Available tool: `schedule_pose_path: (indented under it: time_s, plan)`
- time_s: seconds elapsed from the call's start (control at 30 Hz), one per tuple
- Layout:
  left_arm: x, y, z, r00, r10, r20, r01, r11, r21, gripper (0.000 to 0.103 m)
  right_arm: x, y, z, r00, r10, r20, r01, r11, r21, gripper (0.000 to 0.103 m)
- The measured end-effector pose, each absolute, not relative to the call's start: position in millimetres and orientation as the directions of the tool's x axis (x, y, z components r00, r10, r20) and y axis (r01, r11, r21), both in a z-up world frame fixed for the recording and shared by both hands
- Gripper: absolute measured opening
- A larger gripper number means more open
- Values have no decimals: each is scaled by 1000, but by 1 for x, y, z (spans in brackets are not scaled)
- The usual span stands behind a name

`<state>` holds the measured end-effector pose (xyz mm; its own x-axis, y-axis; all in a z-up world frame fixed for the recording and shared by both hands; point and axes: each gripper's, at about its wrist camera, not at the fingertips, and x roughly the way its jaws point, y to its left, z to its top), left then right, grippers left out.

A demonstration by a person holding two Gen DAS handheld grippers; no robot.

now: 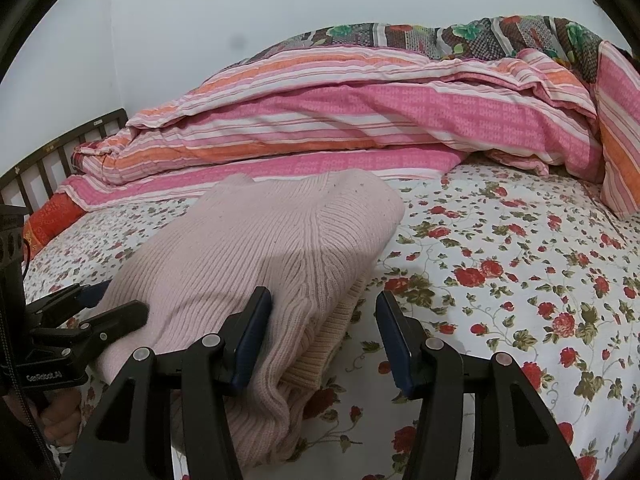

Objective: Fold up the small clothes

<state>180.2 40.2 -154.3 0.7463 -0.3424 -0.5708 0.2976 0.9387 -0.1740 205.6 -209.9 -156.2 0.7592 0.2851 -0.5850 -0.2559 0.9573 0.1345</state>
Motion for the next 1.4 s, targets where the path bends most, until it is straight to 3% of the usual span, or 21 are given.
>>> schedule_pose_path:
  time_s: [0.77, 1.27, 1.4]
  plan:
    - [183, 47, -154, 748, -349, -564, 297, 937, -186, 76, 200, -212, -151, 778, 289, -558, -251, 957, 146, 52]
    - [176, 53, -147, 763, -355, -540, 276, 935, -224, 78, 161, -209, -126, 767, 267, -583, -258, 961, 101, 52]
    - [166, 65, -139, 765, -355, -538, 264, 934, -242, 78, 173, -210, -129, 741, 284, -608, -238, 959, 158, 50]
